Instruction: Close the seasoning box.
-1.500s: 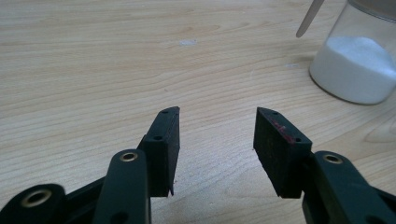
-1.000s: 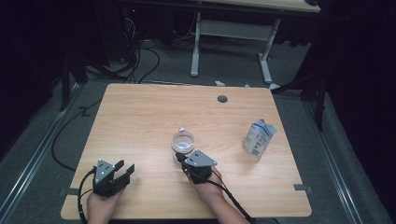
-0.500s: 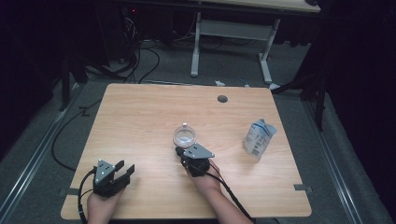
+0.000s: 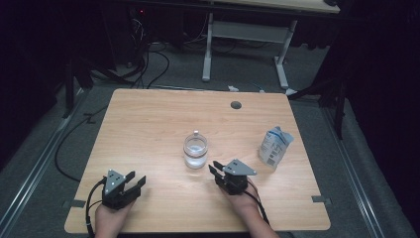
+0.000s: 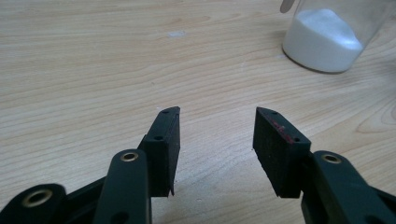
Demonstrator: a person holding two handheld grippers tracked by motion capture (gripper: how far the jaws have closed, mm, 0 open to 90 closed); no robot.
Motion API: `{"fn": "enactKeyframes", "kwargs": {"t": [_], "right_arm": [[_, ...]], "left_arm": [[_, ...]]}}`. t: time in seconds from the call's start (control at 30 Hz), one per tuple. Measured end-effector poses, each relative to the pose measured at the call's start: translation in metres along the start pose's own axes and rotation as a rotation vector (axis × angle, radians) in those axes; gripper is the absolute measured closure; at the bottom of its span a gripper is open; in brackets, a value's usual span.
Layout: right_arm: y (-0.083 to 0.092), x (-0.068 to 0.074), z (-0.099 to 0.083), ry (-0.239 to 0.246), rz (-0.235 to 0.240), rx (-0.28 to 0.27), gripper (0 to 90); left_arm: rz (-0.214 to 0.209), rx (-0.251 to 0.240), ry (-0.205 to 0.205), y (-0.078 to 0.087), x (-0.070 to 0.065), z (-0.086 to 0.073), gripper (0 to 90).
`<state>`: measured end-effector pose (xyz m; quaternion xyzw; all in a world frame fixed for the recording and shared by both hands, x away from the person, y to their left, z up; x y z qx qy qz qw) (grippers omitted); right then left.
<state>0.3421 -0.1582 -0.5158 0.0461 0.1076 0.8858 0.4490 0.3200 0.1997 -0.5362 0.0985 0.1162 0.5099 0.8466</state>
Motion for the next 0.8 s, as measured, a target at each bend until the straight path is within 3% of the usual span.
{"fn": "enactKeyframes", "kwargs": {"t": [0.17,0.37,0.43,0.5,0.63,0.8], "right_arm": [[0.028,-0.03,-0.01,-0.028,-0.073,0.006,62.3],[0.088,-0.07,-0.025,-0.042,-0.192,0.003,54.1],[0.101,-0.082,-0.028,-0.085,-0.234,-0.002,53.6],[0.103,-0.087,-0.028,-0.117,-0.24,-0.01,52.6],[0.1,-0.086,-0.029,-0.088,-0.228,-0.011,52.5],[0.102,-0.086,-0.03,-0.09,-0.223,-0.005,51.6]], "left_arm": [[-0.008,0.002,-0.012,-0.001,-0.003,0.001,51.6],[-0.024,-0.012,-0.041,0.001,-0.011,0.006,51.2],[-0.022,-0.003,-0.045,-0.001,-0.013,0.005,51.1],[-0.02,0.003,-0.043,-0.003,-0.014,0.005,50.9],[-0.017,0.001,-0.058,-0.004,-0.018,0.007,50.8],[-0.011,0.014,-0.074,-0.006,-0.017,0.009,49.6]]}}
Point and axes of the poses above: each handheld gripper's, and its own axes: y roughly backward along the jaws, z roughly out of its top, x roughly to its left, the point moved 1 cm from there along -y, roughly forward along the jaws, and after that the axes turned 13 degrees about -x, right-handed, at the moved point
